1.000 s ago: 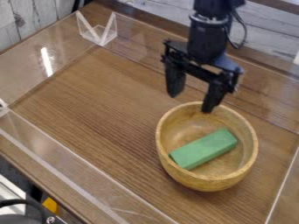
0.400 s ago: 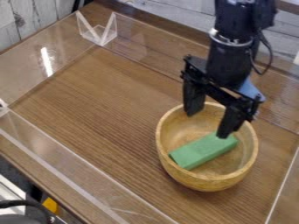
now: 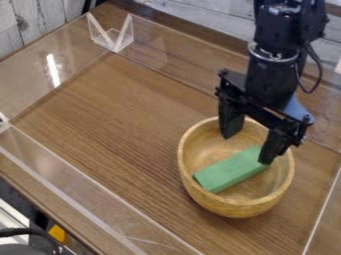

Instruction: Remove the green block from inside the brown bowl and put it on the table

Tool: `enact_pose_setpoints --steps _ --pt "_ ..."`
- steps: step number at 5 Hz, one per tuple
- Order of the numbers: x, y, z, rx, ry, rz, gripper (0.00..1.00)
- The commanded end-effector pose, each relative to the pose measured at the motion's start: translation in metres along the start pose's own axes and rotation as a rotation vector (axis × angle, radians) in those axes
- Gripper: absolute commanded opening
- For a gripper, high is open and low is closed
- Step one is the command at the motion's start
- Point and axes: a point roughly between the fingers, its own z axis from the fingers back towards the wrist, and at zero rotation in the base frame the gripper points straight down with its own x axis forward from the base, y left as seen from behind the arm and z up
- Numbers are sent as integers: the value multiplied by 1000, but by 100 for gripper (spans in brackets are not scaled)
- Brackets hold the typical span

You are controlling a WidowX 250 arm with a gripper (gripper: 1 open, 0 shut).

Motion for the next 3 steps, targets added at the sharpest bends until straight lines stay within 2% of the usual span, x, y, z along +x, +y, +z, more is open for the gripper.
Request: enact_pose_setpoints --steps 1,2,3 --pt "5 -2 -1 -4 -51 0 0" --pt "3 -3 -13 -12 -64 2 100" --pt "2 -5 -21 -11 -83 5 100"
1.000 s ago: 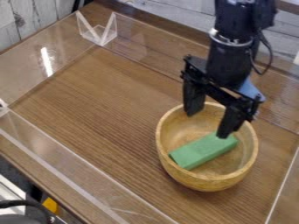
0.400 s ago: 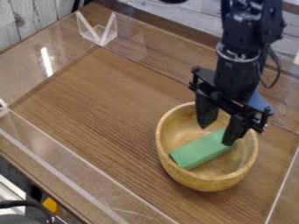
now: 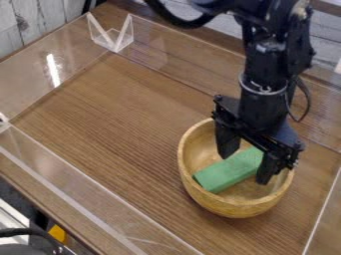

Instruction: Remove the green block from inside the brown bowl and put it on the table

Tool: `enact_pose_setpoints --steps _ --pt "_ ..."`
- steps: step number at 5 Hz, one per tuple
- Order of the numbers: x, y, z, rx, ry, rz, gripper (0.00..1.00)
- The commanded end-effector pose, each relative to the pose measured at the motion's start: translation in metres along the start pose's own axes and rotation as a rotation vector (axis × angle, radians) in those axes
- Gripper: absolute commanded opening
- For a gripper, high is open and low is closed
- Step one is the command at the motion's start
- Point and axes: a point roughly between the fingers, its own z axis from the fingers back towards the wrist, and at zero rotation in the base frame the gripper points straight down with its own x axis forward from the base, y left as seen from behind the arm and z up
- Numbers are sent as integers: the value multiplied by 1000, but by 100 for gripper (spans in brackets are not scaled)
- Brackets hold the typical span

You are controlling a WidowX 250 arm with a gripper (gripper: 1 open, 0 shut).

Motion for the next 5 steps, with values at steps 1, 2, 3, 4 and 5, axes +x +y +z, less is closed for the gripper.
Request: enact_pose_setpoints --steps 1,2,3,4,5 --pt "5 0 -2 -1 -39 -6 100" --pt "7 4 -7 -5 -58 -3 100" --pt "6 8 -6 -18 -68 -43 100" --pt "6 13 -4 -25 -77 -71 100" --pt "3 30 2 -31 -89 -74 100"
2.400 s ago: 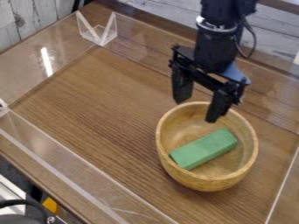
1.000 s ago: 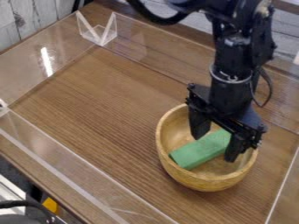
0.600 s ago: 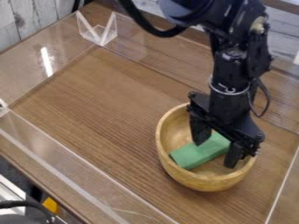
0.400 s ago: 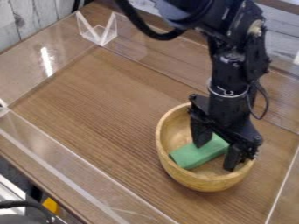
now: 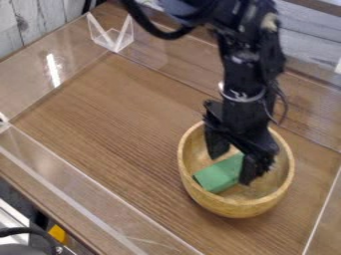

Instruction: Remove the green block from inside the brown bowl and put it on the table

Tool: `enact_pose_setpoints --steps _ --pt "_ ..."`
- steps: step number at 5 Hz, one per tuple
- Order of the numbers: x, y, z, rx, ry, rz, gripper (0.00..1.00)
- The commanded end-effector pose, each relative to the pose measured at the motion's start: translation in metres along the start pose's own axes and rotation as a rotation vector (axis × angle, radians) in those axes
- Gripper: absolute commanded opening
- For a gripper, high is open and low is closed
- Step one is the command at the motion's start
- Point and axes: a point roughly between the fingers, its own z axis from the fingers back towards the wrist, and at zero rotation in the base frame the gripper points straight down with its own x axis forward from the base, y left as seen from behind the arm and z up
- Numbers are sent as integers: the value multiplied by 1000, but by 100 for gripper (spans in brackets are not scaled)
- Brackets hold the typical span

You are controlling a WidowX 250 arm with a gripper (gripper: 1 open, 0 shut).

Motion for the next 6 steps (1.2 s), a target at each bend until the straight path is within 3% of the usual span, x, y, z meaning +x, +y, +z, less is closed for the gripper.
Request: enact_pose_setpoints --steps 1,4,6 --pt "1 12 20 -2 -57 -6 100" --pt "9 -10 1 2 -68 90 100" --pt "5 -17 -13 9 -53 122 100"
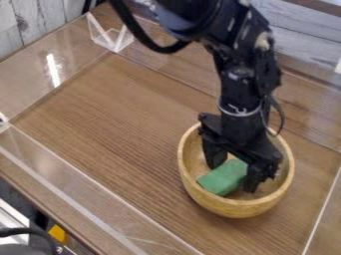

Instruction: Remove the green block from inside the brown bowl and put it on the table

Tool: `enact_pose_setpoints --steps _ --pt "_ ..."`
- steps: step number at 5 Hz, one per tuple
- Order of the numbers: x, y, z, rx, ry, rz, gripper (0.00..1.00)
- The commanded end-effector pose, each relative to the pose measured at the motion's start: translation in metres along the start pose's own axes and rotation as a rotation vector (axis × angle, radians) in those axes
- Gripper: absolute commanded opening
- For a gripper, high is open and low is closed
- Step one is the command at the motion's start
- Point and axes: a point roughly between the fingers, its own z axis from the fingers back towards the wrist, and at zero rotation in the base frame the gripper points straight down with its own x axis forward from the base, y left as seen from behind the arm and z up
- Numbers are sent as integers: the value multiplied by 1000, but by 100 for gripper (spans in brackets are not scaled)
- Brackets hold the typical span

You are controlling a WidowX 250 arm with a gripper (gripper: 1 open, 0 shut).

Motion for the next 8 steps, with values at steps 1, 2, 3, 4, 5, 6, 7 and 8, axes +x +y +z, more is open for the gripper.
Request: enact_pose_setpoints --steps 1,2,3,4,5,6,7,8 --pt "8 -13 -7 8 -29 40 0" --pt "12 -22 0 -6 -63 95 0" --pt "16 -20 5 -6 -70 135 0" --pt "21 -18 10 -6 -78 173 0" --pt "23 -4 11 -13 -77 120 0" --pt "25 10 12 -19 -76 68 0" --pt "25 15 10 -23 -89 73 0" --pt "24 18 3 -23 -89 74 0"
